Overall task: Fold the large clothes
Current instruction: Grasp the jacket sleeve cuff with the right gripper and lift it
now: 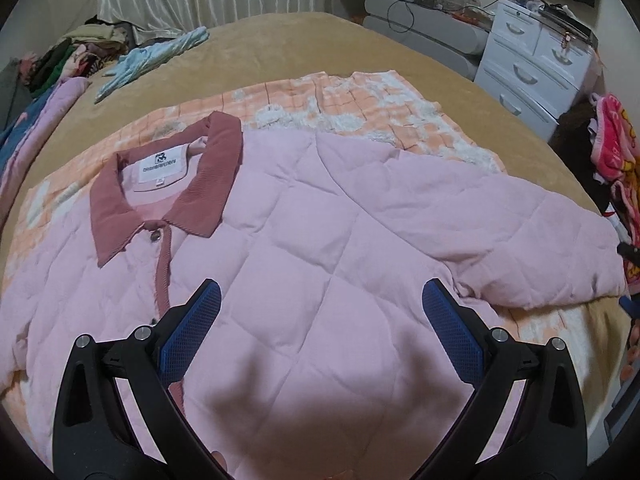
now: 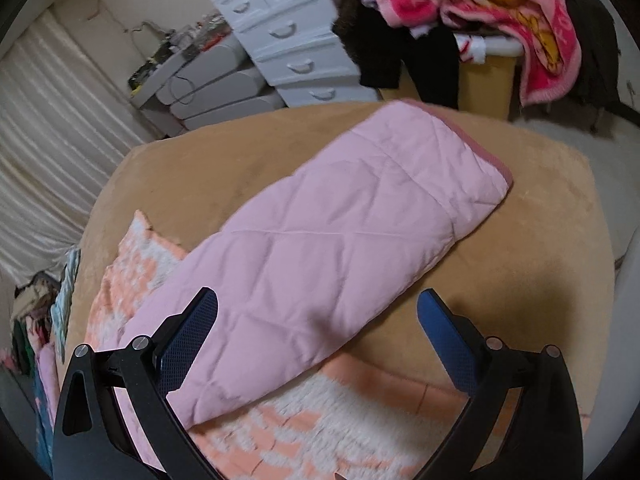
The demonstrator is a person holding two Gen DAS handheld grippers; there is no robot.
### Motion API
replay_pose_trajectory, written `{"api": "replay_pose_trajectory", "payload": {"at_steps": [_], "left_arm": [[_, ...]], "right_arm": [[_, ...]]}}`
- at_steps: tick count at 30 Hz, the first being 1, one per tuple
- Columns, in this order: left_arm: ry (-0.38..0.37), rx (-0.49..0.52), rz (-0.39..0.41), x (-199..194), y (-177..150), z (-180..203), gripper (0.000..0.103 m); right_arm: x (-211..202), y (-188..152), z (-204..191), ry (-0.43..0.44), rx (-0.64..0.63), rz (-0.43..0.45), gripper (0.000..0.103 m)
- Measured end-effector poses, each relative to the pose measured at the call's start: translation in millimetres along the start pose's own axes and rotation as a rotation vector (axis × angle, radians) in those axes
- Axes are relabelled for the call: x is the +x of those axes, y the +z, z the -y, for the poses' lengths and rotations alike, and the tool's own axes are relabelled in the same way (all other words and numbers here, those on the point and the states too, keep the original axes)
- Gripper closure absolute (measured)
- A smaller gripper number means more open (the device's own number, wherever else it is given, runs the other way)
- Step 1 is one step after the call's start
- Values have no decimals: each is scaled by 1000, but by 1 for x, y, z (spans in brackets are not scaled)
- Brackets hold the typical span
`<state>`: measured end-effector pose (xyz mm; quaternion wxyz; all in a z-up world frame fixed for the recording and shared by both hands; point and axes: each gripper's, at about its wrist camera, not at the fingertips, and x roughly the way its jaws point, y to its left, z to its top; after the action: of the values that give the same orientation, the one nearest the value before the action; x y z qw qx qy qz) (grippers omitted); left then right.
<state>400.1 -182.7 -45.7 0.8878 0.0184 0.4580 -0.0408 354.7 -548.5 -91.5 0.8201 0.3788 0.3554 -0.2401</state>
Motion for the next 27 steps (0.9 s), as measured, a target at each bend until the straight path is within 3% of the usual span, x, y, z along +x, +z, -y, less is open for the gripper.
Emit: {"api": "replay_pose_trajectory", "payload": {"at_steps": [10,15,18,20,22,23,27], "left_arm": [[15,-27,3,14,19,-2,8],[11,-48,9,13,23,-11,8],[11,-56,7,11,21,-18,8],[6,-68,9,7,20,-24,8],[-5,-77,10,2,18,-30,8],[-4,-78,16,-3,17,-33,8],[-4,-86,27,-19,15,-47,8]], "right_arm": [[51,24,33,35,139,-65,4],[65,31,44,60,186,-54,5],[64,31,51,57,185,-5,23],[62,29,55,82,182,28,56],[60,30,50,146,149,37,74],[54,30,44,154,112,62,80],[21,31,18,224,3,146,85]]}}
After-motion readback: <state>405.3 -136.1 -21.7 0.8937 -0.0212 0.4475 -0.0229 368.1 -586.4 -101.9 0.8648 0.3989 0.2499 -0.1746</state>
